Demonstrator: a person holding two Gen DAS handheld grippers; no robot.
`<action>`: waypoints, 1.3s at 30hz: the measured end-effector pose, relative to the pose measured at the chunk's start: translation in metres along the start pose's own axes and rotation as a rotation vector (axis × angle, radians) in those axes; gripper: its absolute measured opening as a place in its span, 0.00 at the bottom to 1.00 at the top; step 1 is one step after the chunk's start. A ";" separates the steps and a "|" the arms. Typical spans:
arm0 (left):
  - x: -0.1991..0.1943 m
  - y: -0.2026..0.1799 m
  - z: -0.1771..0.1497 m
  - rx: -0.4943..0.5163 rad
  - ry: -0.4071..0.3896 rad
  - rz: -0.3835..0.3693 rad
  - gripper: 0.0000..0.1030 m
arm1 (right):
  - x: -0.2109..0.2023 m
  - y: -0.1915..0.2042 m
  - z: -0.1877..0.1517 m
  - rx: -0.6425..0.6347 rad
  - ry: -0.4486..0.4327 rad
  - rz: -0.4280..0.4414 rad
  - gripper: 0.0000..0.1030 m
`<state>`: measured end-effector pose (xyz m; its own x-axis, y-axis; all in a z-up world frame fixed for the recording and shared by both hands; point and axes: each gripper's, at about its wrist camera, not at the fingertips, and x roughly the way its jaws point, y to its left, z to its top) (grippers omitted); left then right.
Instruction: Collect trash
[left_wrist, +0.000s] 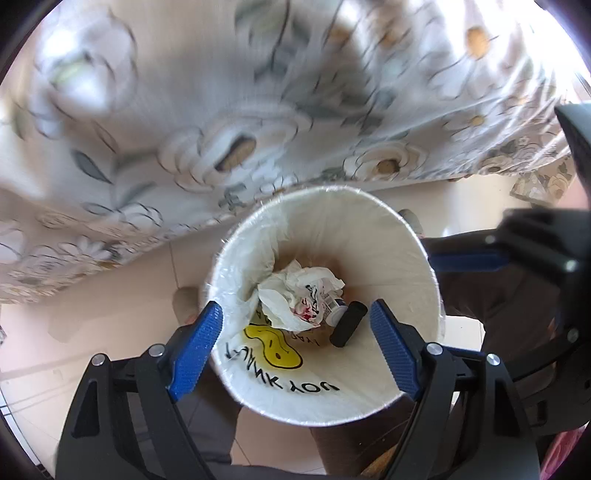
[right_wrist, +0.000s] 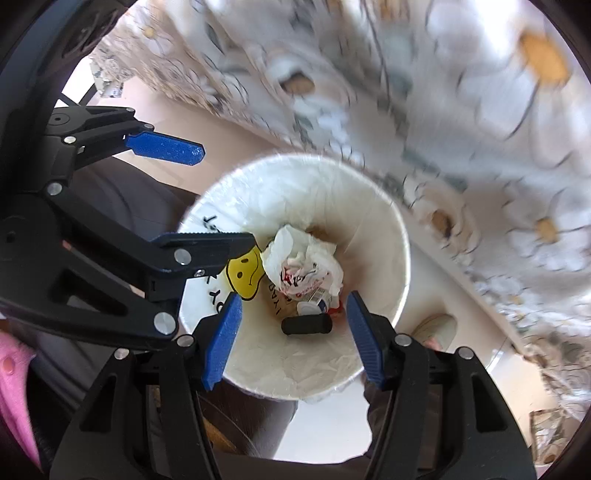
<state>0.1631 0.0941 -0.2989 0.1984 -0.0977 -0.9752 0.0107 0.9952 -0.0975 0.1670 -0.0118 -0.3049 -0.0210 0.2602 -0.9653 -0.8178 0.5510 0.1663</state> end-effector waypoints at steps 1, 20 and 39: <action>-0.008 -0.002 0.000 0.008 -0.010 0.012 0.81 | -0.009 0.002 0.000 -0.013 -0.013 -0.014 0.58; -0.198 -0.041 -0.029 0.113 -0.334 0.184 0.86 | -0.201 0.053 -0.034 -0.133 -0.312 -0.276 0.65; -0.259 -0.089 -0.085 0.153 -0.405 0.174 0.89 | -0.290 0.102 -0.103 -0.042 -0.443 -0.510 0.74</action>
<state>0.0274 0.0306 -0.0544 0.5767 0.0519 -0.8153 0.0815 0.9894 0.1206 0.0304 -0.1129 -0.0284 0.6037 0.2810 -0.7461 -0.6848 0.6619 -0.3048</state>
